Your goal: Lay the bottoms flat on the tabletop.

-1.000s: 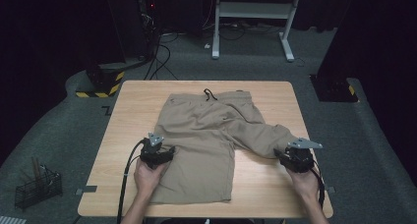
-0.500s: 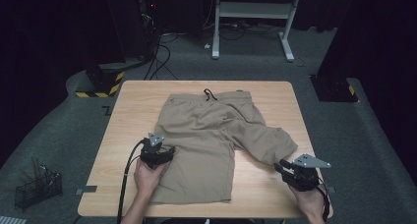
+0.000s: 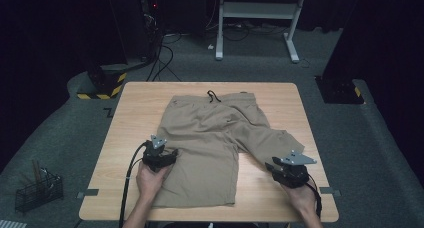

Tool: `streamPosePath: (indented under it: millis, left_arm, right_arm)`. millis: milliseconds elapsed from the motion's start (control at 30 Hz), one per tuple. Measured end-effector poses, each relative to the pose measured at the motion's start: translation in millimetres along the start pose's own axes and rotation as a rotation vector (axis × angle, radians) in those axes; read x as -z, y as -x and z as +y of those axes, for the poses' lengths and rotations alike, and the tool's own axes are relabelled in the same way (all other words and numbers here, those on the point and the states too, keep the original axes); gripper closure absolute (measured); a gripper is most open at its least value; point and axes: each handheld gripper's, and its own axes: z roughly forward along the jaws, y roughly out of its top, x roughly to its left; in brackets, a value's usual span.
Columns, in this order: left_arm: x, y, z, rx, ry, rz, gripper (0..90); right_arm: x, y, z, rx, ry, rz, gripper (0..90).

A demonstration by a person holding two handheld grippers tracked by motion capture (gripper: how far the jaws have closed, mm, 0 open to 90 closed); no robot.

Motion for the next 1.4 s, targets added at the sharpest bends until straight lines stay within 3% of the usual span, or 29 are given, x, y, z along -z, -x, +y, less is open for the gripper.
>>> streamPosePath:
  millis: [100,233,300,467,600,700,900,1000,1100,1200,1267,1400]
  left_arm:
    - [0.0,0.0,0.0,0.001,0.000,0.000,33.0]
    - [0.0,-0.1,0.0,0.001,0.000,0.000,33.0]
    - [0.0,0.0,0.0,0.001,0.000,0.000,33.0]
    - [0.0,0.0,0.0,0.001,0.000,0.000,33.0]
    - [0.0,-0.1,0.0,0.000,0.000,0.000,33.0]
    - [0.0,0.0,0.0,0.000,0.000,0.000,33.0]
    - [0.2,0.3,-0.1,0.000,-0.001,0.000,33.0]
    - [0.2,0.3,-0.1,0.001,-0.002,-0.001,33.0]
    - [0.2,0.2,-0.1,0.000,-0.002,0.000,33.0]
    - [0.2,0.2,-0.1,0.002,-0.002,-0.001,33.0]
    - [0.1,0.2,-0.1,0.001,-0.001,-0.001,33.0]
    - [0.2,0.3,0.0,0.001,-0.002,0.000,33.0]
  right_arm:
    - [-18.7,5.0,0.1,0.025,-0.059,-0.045,51.2]
    - [-34.9,10.0,-1.8,0.040,-0.126,-0.053,52.0]
    - [-35.6,9.1,-1.8,0.035,-0.129,-0.036,58.8]
    - [-37.3,8.8,-0.8,0.067,-0.134,0.015,85.6]
    - [-36.6,3.8,2.2,0.125,-0.151,-0.004,88.4]
    - [-22.8,-2.0,9.7,0.159,-0.089,-0.008,88.4]
    - [12.7,6.7,41.2,0.115,0.090,0.013,88.7]
    - [15.6,18.1,52.5,0.084,0.129,-0.005,89.0]
    - [-2.5,35.7,53.8,0.038,0.088,-0.052,89.6]
    - [-26.8,55.6,43.7,-0.051,0.030,-0.069,89.6]
    - [-39.6,63.5,37.2,-0.085,-0.010,-0.083,89.5]
    - [-60.6,65.0,30.2,-0.080,-0.090,-0.107,89.2]
